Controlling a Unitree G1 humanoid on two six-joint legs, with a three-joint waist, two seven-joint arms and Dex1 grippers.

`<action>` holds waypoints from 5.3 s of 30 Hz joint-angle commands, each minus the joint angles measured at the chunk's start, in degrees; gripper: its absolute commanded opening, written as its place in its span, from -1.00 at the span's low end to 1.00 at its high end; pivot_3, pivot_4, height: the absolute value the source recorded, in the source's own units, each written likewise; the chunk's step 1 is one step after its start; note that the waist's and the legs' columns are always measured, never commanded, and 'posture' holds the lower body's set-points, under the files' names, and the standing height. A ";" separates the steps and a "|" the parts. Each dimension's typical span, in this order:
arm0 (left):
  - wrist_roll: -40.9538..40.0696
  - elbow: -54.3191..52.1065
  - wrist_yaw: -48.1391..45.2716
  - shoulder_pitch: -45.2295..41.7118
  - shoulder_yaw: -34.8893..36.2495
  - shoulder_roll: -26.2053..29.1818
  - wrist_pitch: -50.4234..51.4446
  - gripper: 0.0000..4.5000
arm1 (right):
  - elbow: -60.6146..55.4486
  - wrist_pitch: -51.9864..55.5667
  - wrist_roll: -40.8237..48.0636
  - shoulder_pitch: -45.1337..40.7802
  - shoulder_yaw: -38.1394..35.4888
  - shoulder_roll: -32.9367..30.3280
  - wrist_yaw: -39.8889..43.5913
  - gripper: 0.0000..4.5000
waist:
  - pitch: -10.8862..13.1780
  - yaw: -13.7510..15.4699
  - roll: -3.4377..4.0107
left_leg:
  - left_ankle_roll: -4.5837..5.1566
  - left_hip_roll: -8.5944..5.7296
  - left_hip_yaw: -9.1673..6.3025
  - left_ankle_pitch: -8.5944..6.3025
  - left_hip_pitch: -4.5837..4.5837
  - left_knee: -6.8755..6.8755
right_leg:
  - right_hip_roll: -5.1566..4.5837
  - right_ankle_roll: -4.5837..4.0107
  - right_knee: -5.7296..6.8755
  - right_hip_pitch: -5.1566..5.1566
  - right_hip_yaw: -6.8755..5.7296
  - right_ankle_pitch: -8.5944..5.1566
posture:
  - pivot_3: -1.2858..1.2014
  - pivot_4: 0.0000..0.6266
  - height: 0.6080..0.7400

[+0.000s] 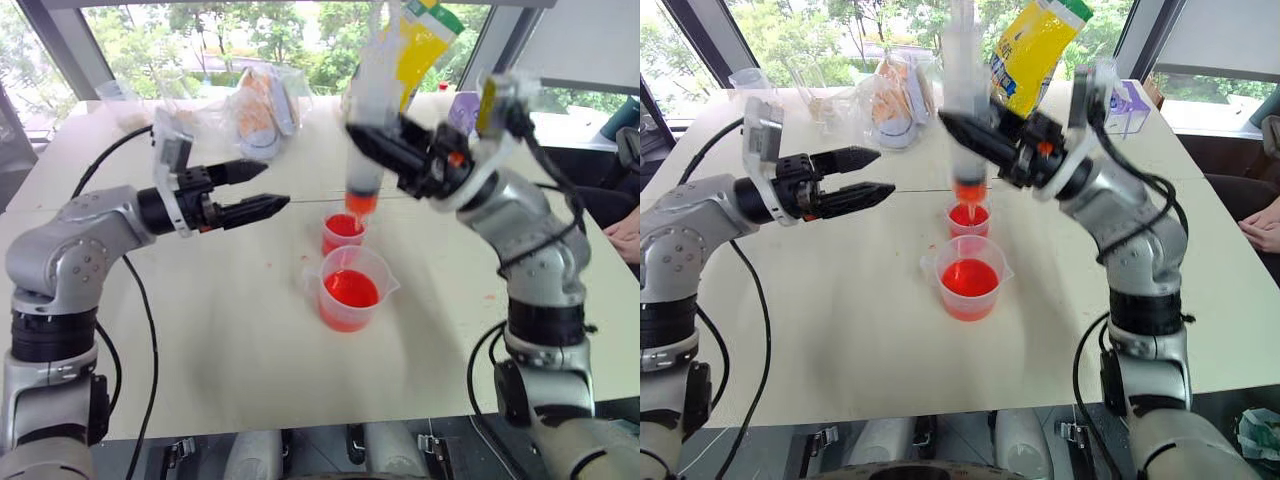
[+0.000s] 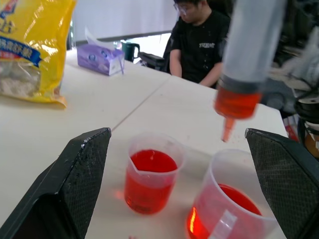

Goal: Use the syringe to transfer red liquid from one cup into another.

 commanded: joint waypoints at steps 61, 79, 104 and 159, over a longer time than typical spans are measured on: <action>16.57 22.14 -8.76 -23.85 -8.97 -20.97 -12.37 -0.96 | 15.30 -15.31 -13.89 -3.27 0.33 7.54 9.76 -0.39 | 0.03 -0.06 0.04 | -0.03 0.01 0.03 0.02 -0.17 -0.04 | -0.04 0.02 0.03 -0.17 -0.05 0.02 | 0.03 -0.52 1.00; 18.10 21.69 -9.46 -20.97 -10.34 -21.30 -11.63 -0.96 | 10.98 -10.99 -11.48 -4.91 -1.71 6.47 8.27 -0.39 | 0.03 -0.01 0.04 | -0.02 0.00 0.03 0.01 -0.19 -0.03 | -0.06 0.02 0.02 -0.17 -0.05 0.02 | 0.03 -0.52 1.00; 10.26 15.41 -10.07 -22.46 -4.65 -17.48 -5.10 -0.96 | 11.52 -9.95 -11.75 -2.73 -1.10 7.52 8.17 -0.39 | 0.04 -0.13 0.06 | -0.03 0.03 0.00 0.01 -0.18 -0.04 | -0.03 0.02 0.03 -0.18 -0.05 0.02 | 0.03 -0.52 1.00; 13.77 21.41 -8.30 -28.16 -7.79 -20.96 -8.23 -0.32 | 10.26 -14.58 -17.28 -0.15 3.73 7.36 10.60 -0.39 | 0.05 -0.19 0.07 | -0.03 0.03 0.01 0.01 -0.17 -0.04 | -0.01 0.02 0.03 -0.18 -0.05 0.02 | 0.03 -0.52 1.00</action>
